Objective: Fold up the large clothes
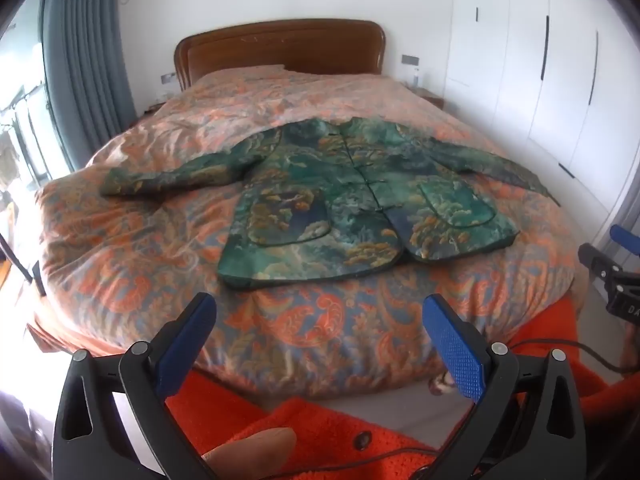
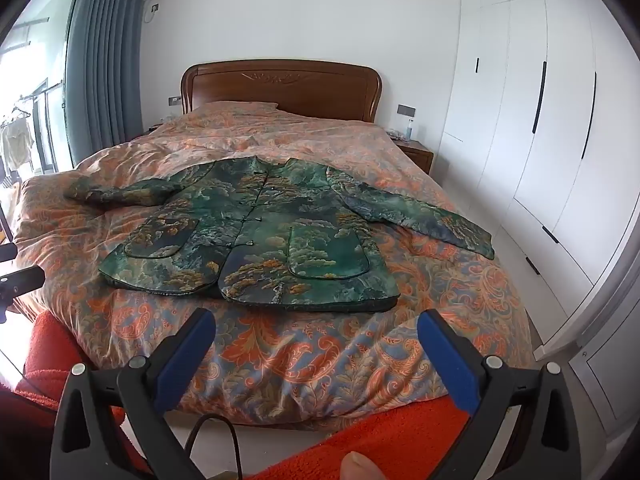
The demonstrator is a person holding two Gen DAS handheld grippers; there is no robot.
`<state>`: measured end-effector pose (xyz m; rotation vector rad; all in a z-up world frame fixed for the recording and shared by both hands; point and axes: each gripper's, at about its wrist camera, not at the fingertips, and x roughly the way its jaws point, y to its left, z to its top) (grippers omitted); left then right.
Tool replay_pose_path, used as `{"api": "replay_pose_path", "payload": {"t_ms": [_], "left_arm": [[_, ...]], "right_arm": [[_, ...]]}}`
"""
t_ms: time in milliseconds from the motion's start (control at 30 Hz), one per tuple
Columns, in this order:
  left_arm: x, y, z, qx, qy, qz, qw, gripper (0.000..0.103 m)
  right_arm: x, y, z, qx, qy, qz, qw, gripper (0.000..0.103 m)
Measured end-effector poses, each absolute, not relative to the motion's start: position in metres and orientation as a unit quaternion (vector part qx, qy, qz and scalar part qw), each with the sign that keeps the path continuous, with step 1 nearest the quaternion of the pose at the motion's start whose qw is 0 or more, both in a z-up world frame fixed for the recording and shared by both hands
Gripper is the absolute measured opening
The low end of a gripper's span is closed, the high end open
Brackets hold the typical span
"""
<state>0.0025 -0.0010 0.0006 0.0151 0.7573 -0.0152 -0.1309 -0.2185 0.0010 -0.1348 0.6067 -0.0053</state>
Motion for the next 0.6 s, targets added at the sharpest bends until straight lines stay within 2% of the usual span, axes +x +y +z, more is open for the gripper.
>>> {"api": "replay_pose_path", "payload": {"t_ms": [600], "left_arm": [[0.000,0.005,-0.001,-0.001,0.367,-0.013,0.930,0.103]], "right_arm": [[-0.128,-0.217,-0.003,-0.067,0.305,-0.003,0.950,0.103]]}}
